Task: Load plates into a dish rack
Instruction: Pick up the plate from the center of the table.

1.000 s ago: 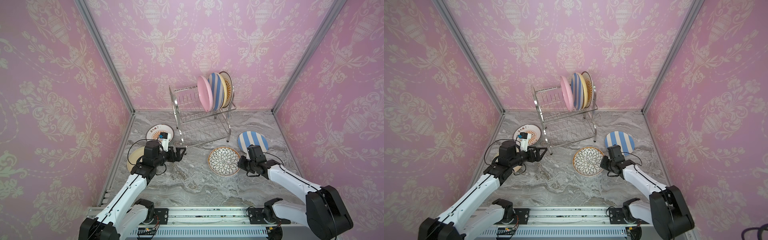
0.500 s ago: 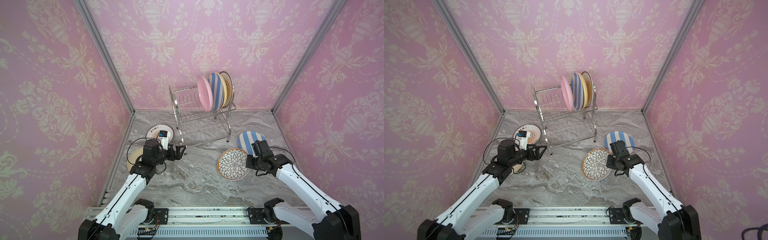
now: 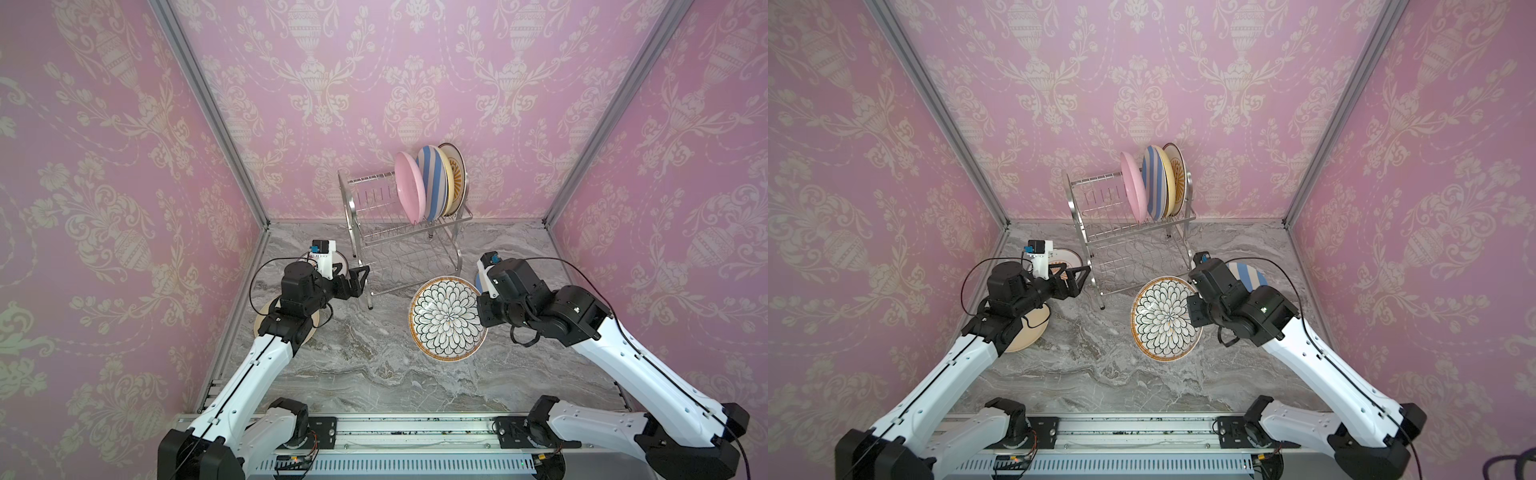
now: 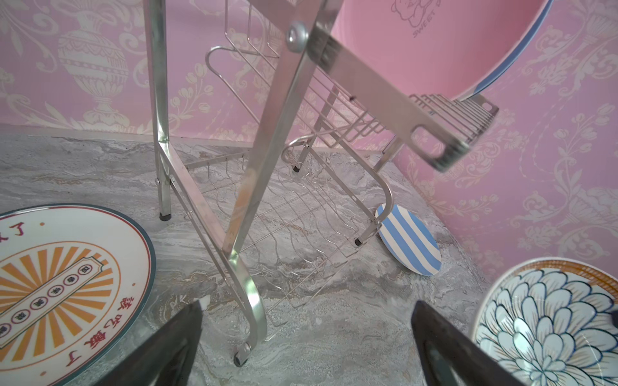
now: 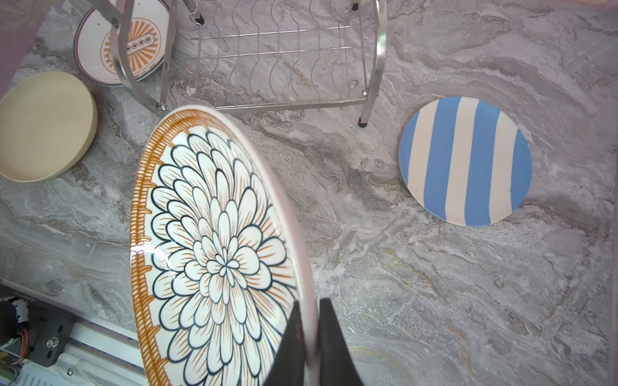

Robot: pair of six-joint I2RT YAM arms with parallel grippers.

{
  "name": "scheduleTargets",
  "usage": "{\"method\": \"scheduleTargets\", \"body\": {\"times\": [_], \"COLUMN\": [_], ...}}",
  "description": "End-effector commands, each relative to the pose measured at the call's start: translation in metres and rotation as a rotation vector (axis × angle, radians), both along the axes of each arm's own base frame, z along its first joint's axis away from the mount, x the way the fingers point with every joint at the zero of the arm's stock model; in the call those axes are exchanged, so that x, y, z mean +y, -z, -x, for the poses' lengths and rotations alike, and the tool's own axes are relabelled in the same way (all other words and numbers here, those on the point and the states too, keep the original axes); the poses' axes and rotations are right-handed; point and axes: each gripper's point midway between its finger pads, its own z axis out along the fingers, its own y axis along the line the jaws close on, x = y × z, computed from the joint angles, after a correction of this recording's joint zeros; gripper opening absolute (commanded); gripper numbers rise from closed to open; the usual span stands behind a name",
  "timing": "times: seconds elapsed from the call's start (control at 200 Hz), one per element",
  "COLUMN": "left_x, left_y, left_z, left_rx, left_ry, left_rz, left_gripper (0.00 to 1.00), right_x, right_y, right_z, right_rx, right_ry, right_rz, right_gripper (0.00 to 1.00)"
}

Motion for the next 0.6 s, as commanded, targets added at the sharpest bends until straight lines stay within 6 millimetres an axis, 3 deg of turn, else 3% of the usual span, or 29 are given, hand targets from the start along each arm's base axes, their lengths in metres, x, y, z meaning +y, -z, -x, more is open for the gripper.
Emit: {"method": "scheduleTargets", "body": {"times": [0.0,0.12,0.19,0.435,0.595], "left_x": [0.012,0.042,0.048,0.037,0.037], "left_y": [-0.018,-0.028,-0.034,-0.031,-0.027], "left_z": [-0.011,-0.019,-0.022,-0.023,-0.022], "left_rx": [-0.062,-0.073,-0.083,-0.054,-0.037], "left_ry": [-0.029,-0.115,-0.116,-0.056,-0.053], "left_rz": [-0.027,0.016,0.062,0.125,0.12], "left_gripper": [0.99,0.99,0.99,0.99,0.99], "right_x": [0.01,0.029,0.039,0.063,0.072], "right_y": [-0.056,-0.1,-0.125,-0.222,-0.269], "right_z": [-0.008,-0.014,-0.022,-0.055,-0.081], "right_rx": [-0.142,-0.24,-0.306,-0.569,-0.773], "right_ry": [-0.026,-0.081,-0.1,-0.033,0.099], "right_rz": [-0.052,-0.077,-0.067,-0.075,-0.059], "right_gripper": [0.0,0.0,0.0,0.0,0.0]}}
